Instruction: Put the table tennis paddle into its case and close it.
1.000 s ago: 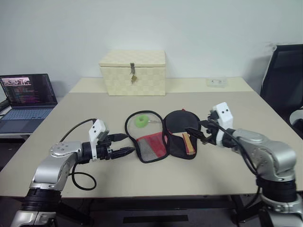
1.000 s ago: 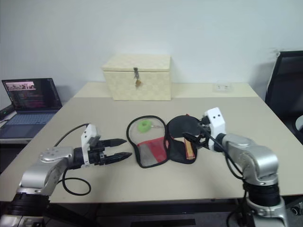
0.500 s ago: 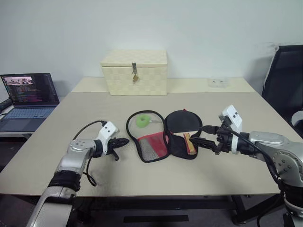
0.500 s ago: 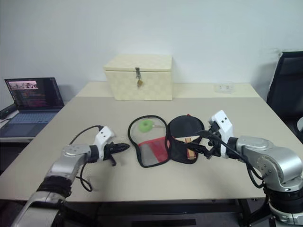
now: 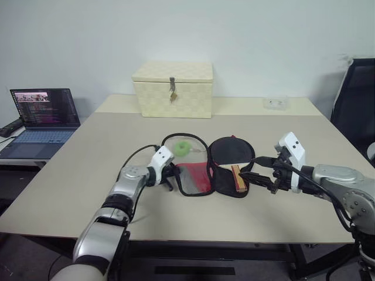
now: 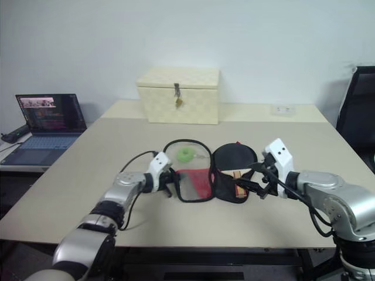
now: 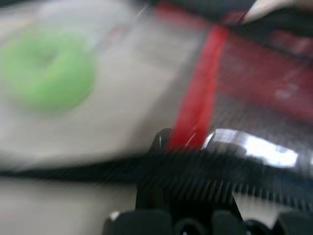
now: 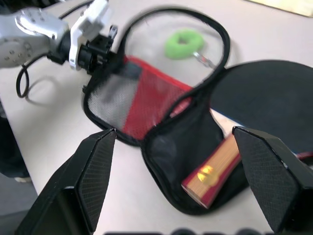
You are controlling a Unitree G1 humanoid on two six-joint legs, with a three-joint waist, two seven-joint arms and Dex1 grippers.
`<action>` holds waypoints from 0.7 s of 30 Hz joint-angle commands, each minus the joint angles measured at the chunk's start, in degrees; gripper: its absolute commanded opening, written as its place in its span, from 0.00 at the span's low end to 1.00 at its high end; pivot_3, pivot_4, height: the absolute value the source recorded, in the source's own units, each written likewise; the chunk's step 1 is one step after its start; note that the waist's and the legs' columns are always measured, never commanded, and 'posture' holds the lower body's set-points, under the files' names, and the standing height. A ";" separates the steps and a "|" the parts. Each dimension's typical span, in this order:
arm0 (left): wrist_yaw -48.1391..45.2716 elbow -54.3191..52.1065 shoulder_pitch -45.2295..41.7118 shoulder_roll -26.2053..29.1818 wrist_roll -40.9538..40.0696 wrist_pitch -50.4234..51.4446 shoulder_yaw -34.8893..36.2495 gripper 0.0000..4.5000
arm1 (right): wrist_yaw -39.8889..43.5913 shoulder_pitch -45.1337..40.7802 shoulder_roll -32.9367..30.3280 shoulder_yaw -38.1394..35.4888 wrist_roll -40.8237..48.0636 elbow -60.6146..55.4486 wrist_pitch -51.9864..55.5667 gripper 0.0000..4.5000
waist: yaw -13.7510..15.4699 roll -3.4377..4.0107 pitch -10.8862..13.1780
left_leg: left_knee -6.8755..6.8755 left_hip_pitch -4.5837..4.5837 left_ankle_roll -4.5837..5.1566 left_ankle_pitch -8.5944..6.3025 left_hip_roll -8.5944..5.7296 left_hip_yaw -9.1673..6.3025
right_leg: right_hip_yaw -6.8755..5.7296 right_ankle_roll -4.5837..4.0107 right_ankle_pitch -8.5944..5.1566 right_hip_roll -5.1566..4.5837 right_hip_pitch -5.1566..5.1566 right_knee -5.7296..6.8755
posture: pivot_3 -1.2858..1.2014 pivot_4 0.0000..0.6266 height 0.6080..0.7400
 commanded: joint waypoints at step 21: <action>-7.54 -7.35 -2.11 0.55 -7.51 0.11 7.19 0.00 | -8.65 -5.89 8.27 3.76 -7.64 16.31 -5.68 0.96 | -1.97 0.03 0.00 | 0.02 0.30 0.00 0.00 0.12 0.23 | 0.34 0.03 0.03 0.19 0.01 0.31 | 0.52 0.24 1.00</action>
